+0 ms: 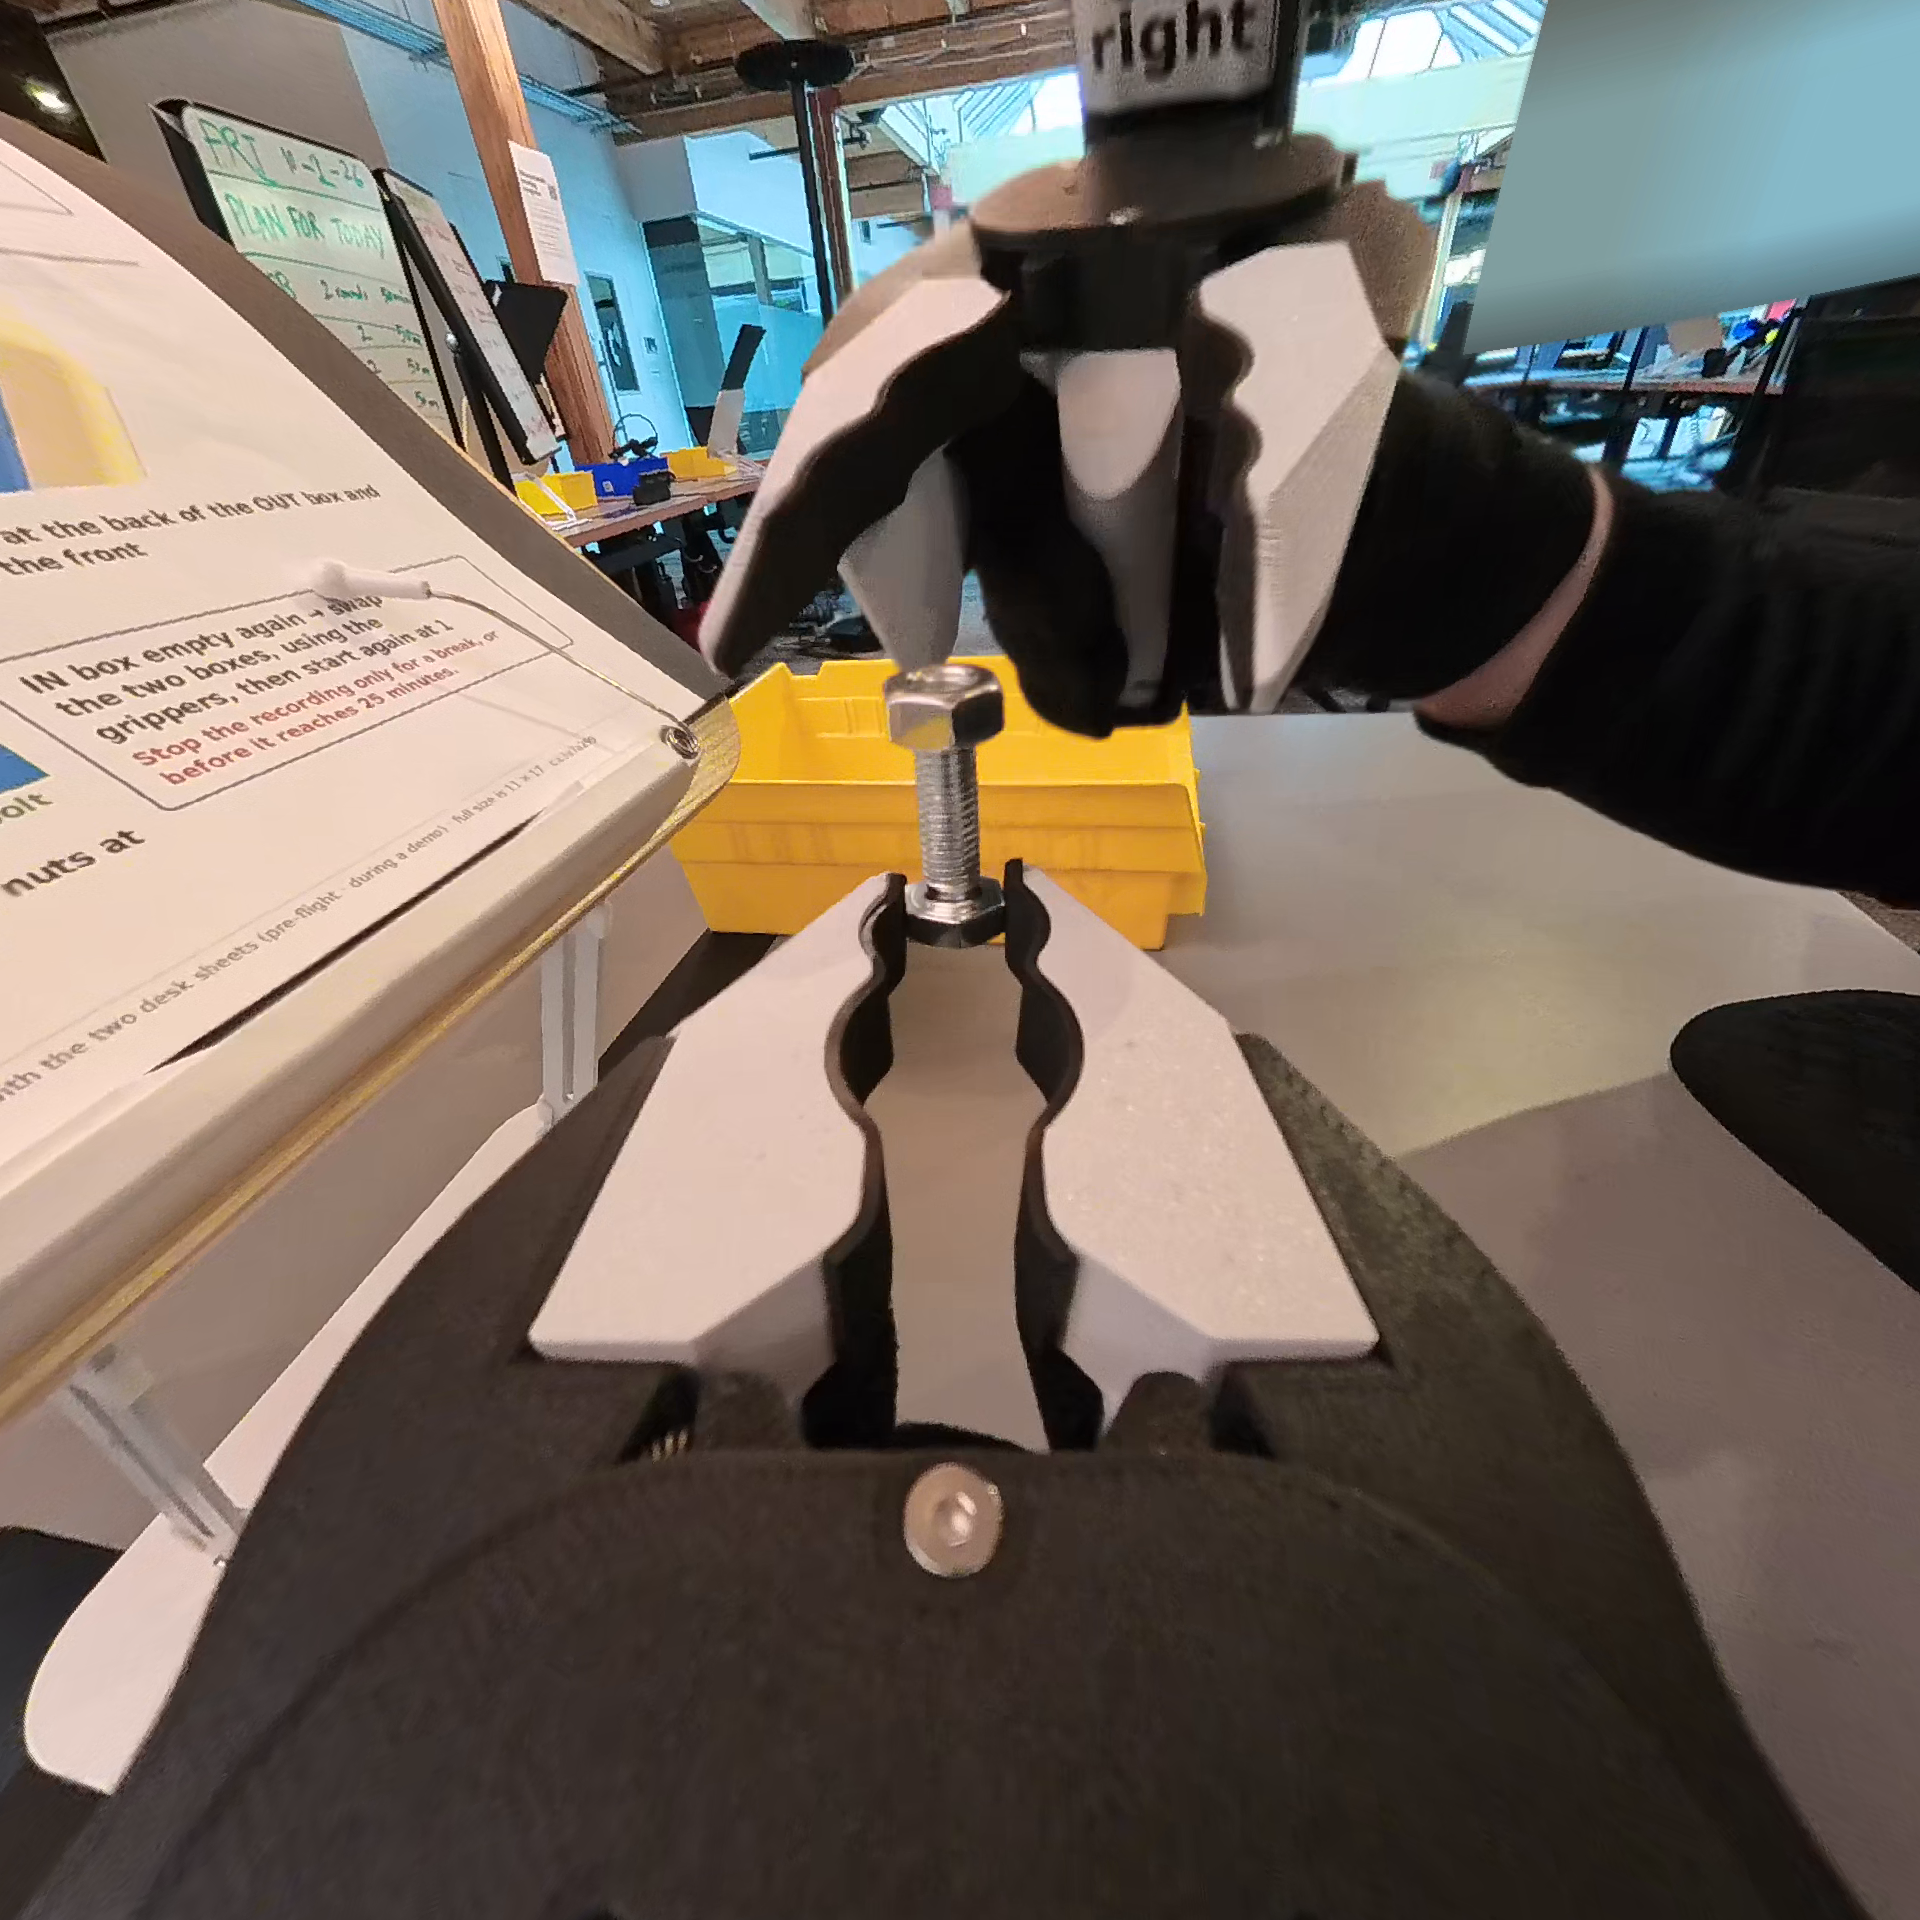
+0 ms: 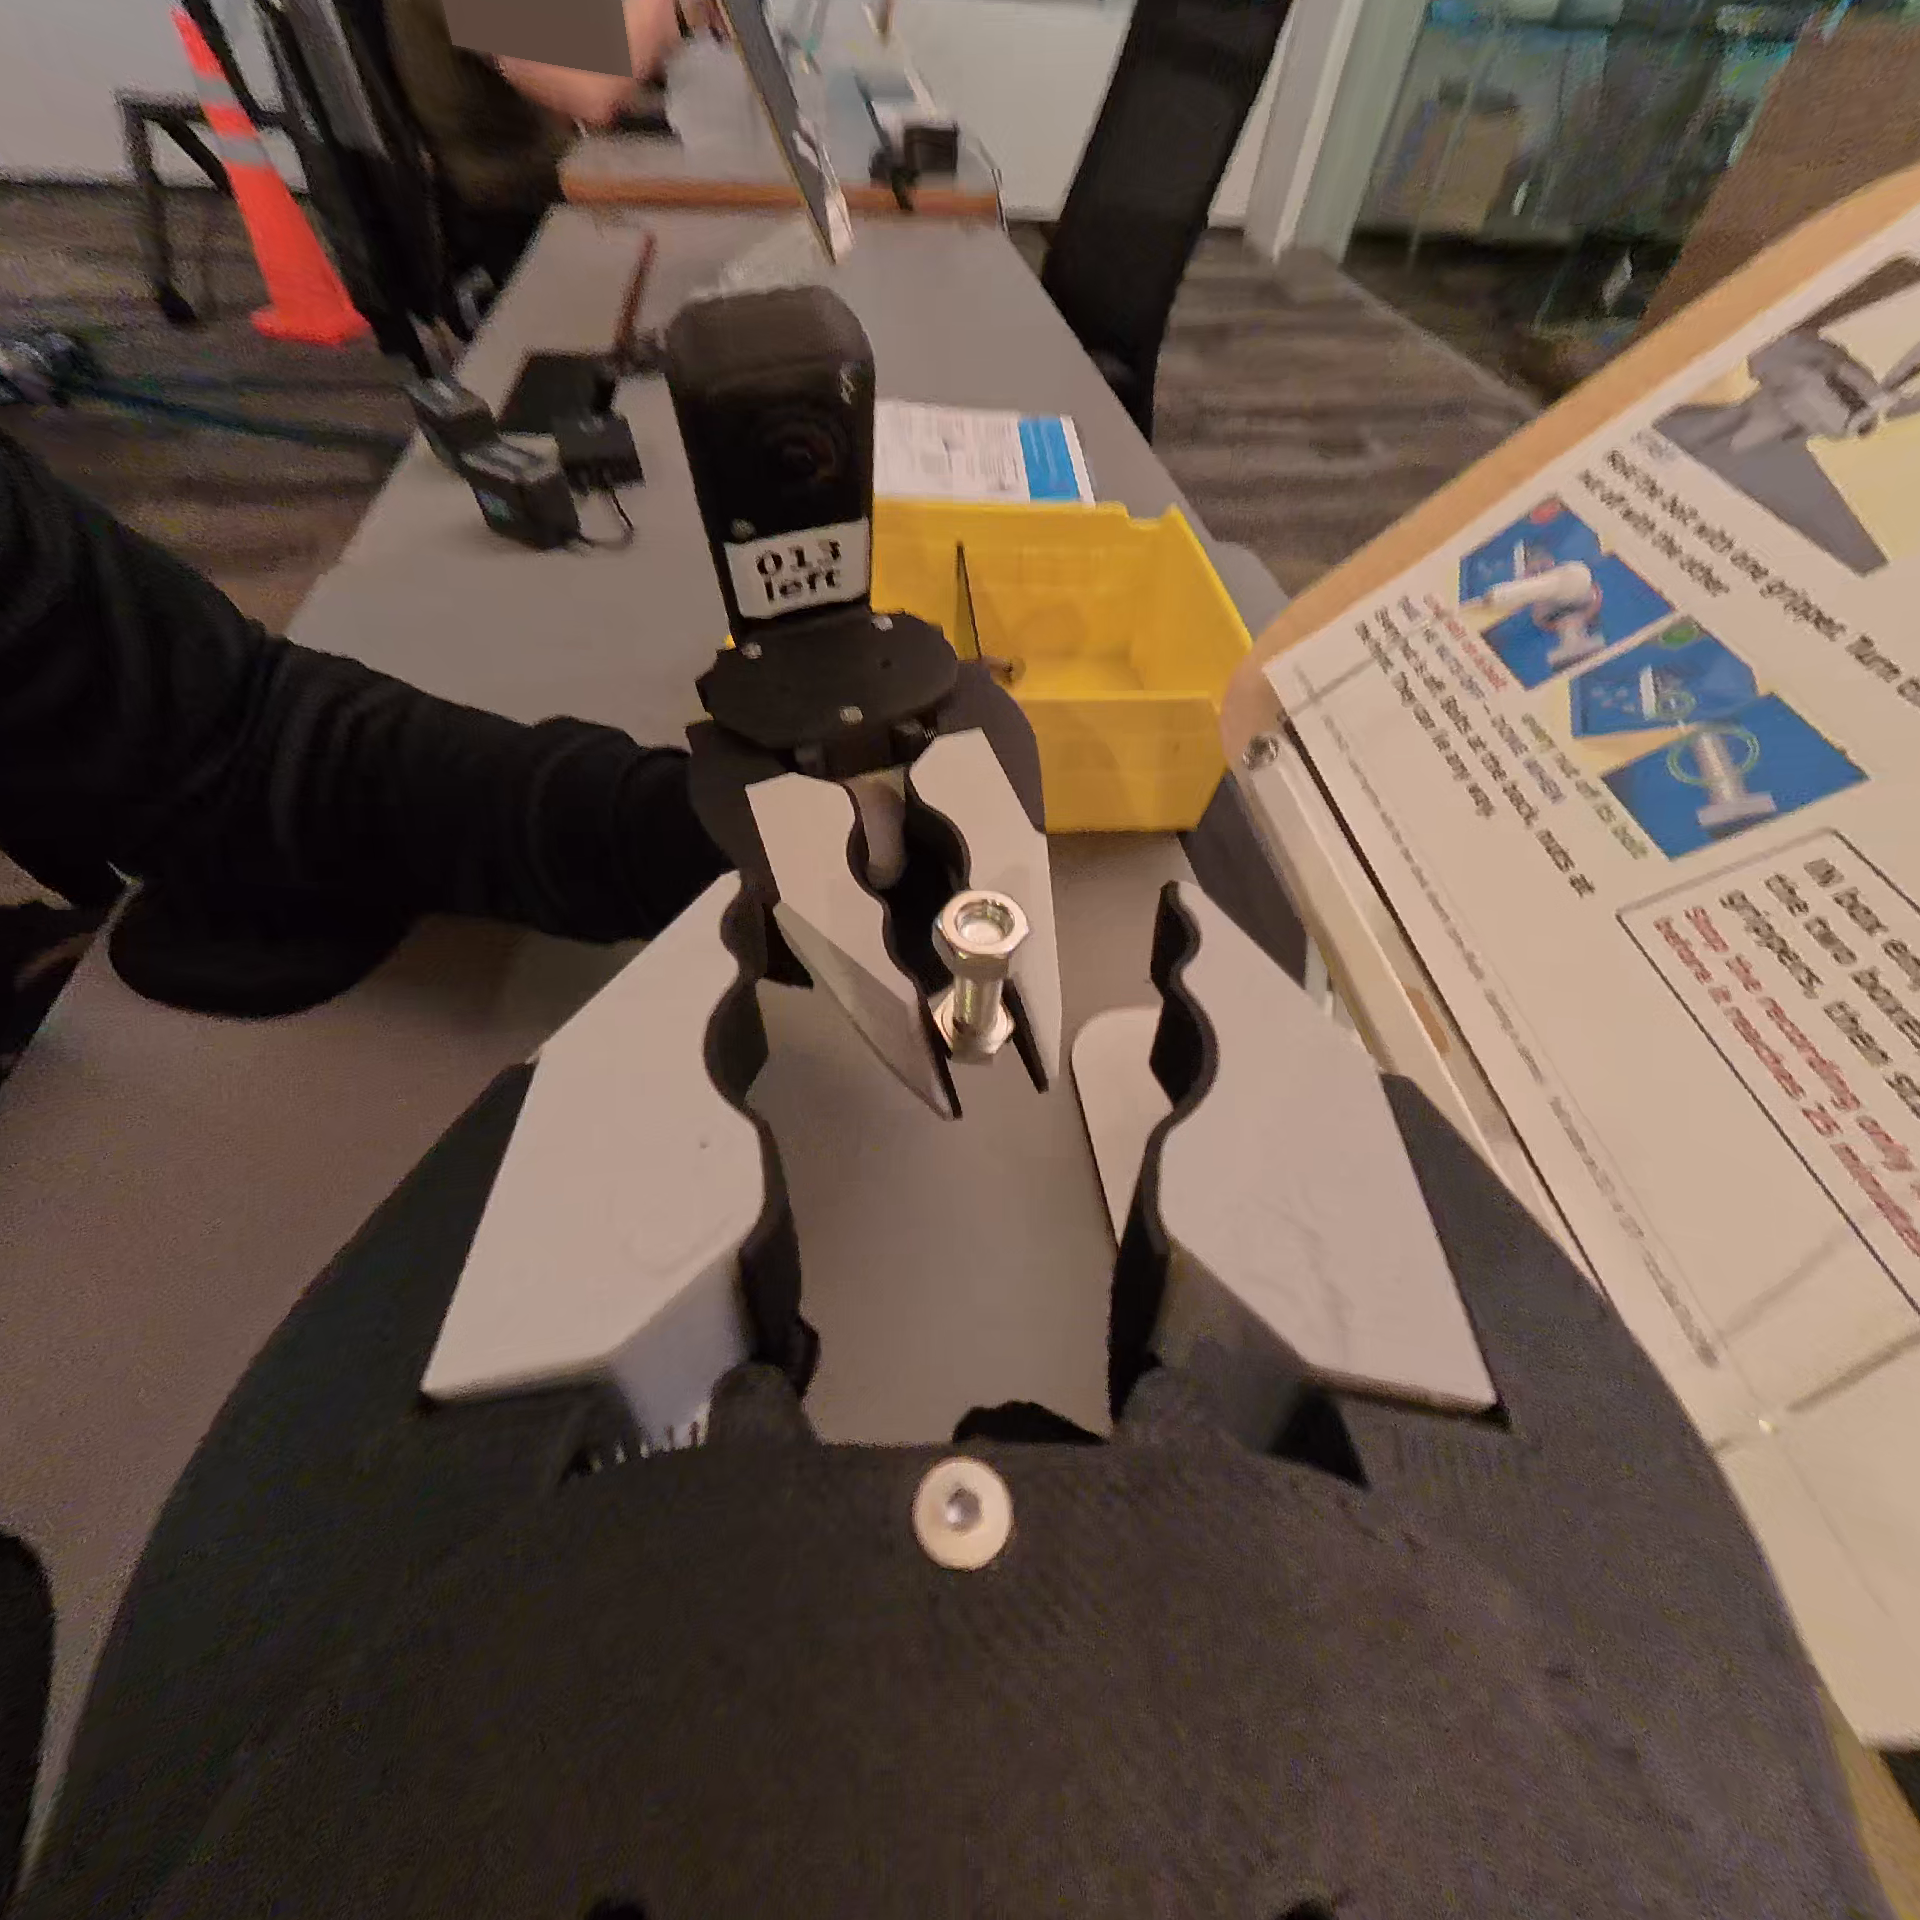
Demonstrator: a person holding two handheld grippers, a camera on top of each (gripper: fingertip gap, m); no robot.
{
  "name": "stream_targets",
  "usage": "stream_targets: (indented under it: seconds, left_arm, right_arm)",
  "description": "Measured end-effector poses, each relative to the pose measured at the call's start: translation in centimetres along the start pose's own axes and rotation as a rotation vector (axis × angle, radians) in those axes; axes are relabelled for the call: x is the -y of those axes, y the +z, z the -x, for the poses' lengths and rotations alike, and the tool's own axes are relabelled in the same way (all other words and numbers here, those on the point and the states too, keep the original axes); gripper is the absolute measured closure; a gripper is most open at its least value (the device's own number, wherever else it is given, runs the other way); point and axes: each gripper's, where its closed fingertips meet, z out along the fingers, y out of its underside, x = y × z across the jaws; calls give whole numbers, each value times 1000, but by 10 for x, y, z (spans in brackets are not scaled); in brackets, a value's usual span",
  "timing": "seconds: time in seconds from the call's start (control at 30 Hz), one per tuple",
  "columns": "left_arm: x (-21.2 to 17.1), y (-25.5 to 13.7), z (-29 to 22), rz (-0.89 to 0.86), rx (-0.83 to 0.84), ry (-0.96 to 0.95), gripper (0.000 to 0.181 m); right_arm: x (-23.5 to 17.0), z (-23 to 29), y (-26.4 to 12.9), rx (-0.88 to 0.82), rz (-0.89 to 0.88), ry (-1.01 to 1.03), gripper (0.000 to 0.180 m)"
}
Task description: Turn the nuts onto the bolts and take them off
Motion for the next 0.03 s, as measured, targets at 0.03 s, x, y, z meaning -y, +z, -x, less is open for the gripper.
stream_targets:
  seconds: [0.03]
  left_arm:
    - [1,0,0,-4,-1,-1,164]
  right_arm:
    - [2,2,2,13,-42,-2,104]
